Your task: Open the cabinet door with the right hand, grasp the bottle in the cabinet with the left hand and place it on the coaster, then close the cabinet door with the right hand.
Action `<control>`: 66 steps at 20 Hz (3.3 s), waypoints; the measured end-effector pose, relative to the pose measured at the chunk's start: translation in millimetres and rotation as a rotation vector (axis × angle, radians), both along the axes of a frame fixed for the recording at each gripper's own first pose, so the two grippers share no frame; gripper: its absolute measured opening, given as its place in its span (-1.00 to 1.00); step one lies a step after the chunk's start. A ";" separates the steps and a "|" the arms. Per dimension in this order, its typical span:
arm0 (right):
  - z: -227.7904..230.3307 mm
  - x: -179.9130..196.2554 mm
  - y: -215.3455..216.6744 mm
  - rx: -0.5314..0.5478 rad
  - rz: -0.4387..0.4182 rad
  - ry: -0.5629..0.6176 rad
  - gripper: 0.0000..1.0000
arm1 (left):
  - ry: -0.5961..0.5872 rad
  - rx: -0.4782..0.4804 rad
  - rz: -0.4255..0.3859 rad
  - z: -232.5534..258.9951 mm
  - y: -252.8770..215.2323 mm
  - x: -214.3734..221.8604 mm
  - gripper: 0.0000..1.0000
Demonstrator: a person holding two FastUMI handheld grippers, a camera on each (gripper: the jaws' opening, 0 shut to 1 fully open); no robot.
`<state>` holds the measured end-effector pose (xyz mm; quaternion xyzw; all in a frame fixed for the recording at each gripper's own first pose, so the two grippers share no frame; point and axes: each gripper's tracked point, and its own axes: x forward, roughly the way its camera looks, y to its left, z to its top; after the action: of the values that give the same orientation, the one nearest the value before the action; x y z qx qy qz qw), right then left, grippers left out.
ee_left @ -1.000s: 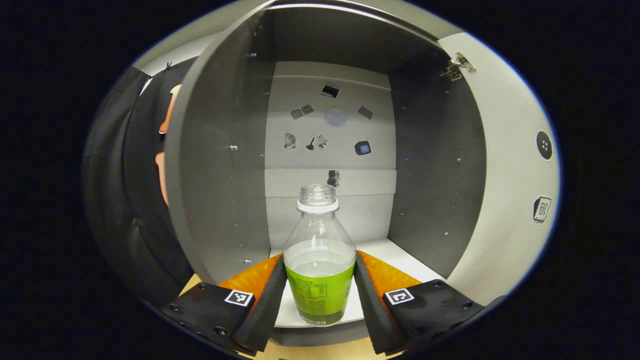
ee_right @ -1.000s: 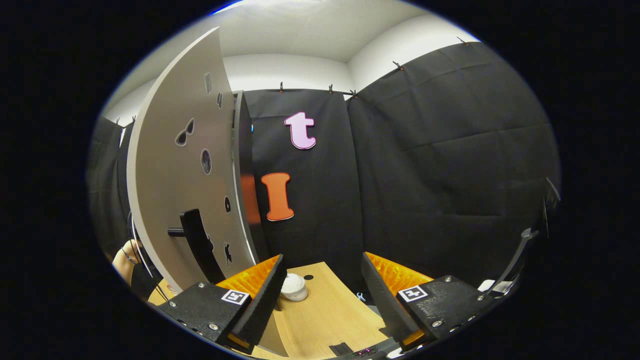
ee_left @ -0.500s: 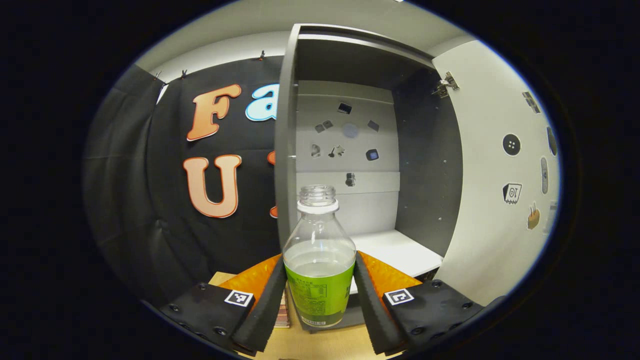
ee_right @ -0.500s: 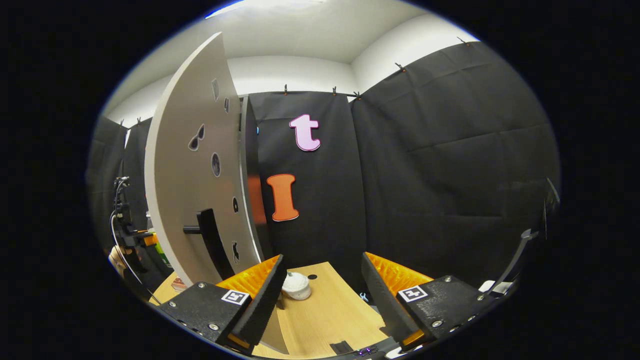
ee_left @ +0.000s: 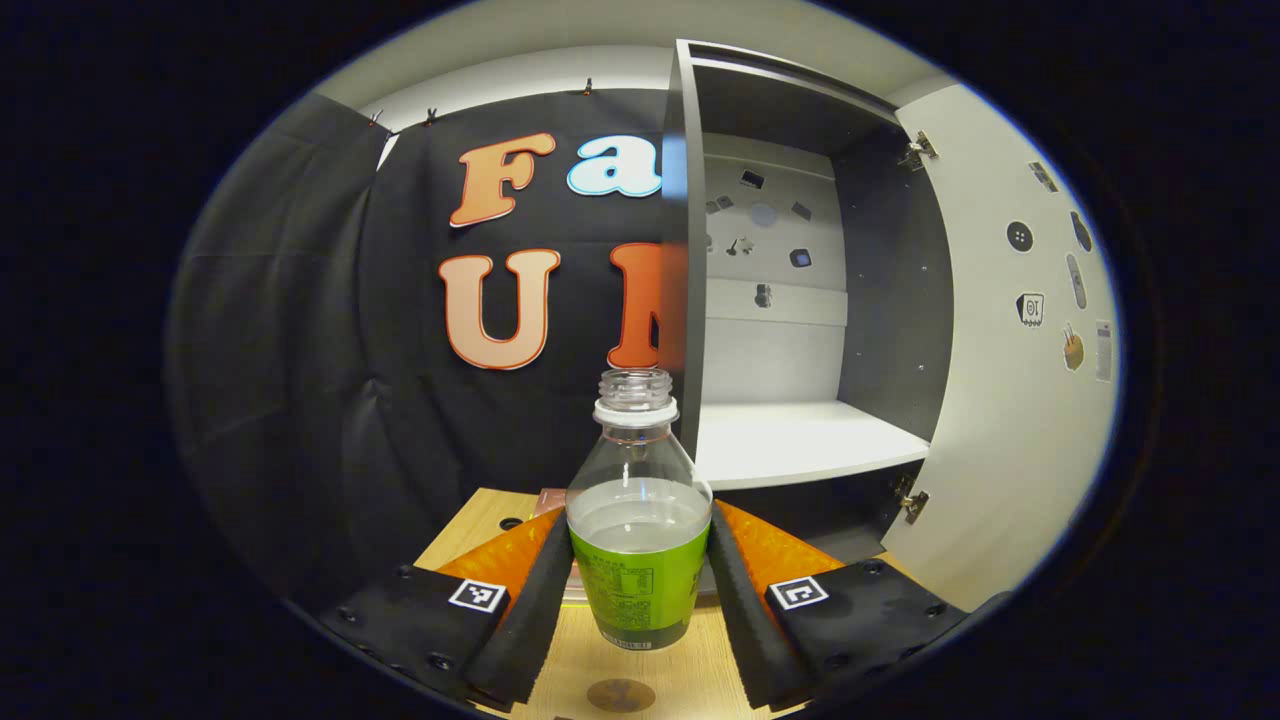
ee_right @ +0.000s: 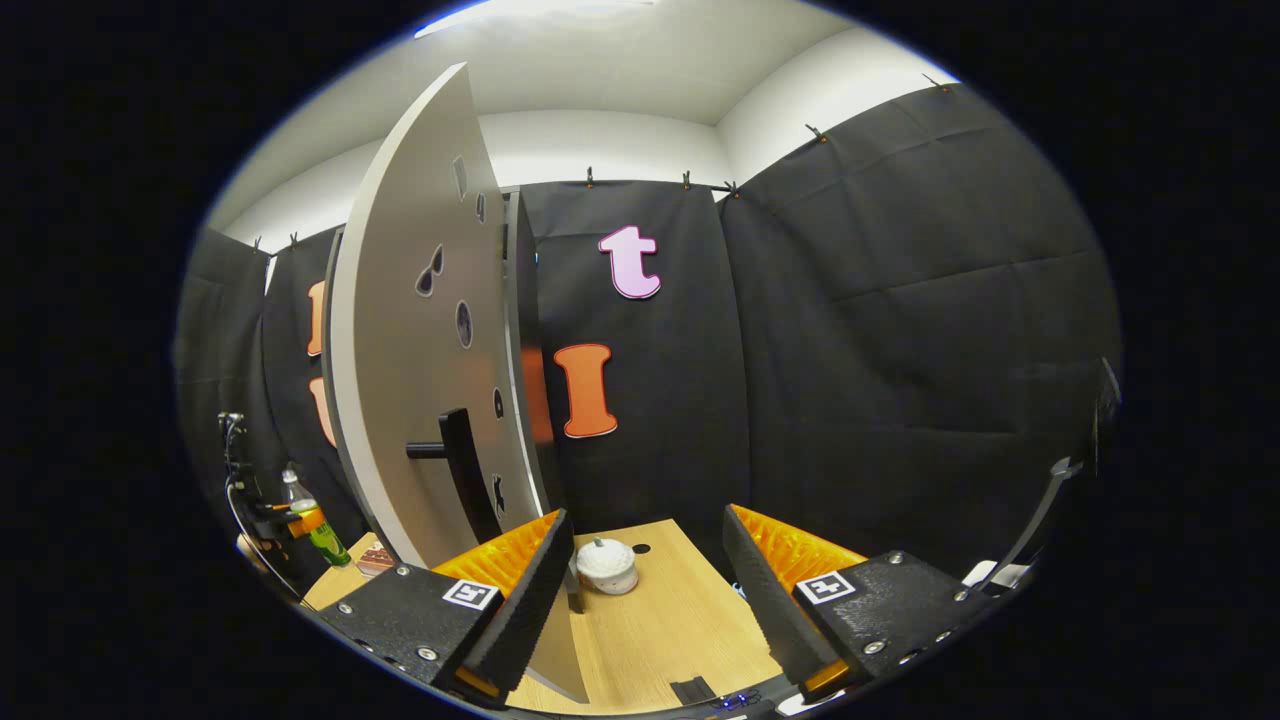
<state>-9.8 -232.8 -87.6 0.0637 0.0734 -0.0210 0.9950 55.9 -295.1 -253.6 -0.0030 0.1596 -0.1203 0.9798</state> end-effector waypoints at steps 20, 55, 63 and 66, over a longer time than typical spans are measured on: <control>-22.1 -16.0 11.5 -0.022 -0.032 0.089 0.86 | 0.159 0.010 -0.012 -207.4 16.0 -76.4 0.65; -51.5 6.8 33.0 0.036 0.002 0.140 0.97 | 0.186 0.115 -0.043 -215.2 16.4 -99.2 0.72; -52.5 9.4 29.3 0.033 0.002 0.131 0.86 | 0.125 0.096 -0.050 -167.5 12.2 -92.8 0.86; -50.0 12.8 29.9 0.027 0.008 0.121 0.86 | 0.103 0.071 -0.049 -138.5 8.6 -89.6 0.86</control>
<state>3.0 -202.9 -137.6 0.0756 0.1341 -0.0200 0.9879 -33.7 -286.5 -392.1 0.0293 0.2139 -0.1384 0.9666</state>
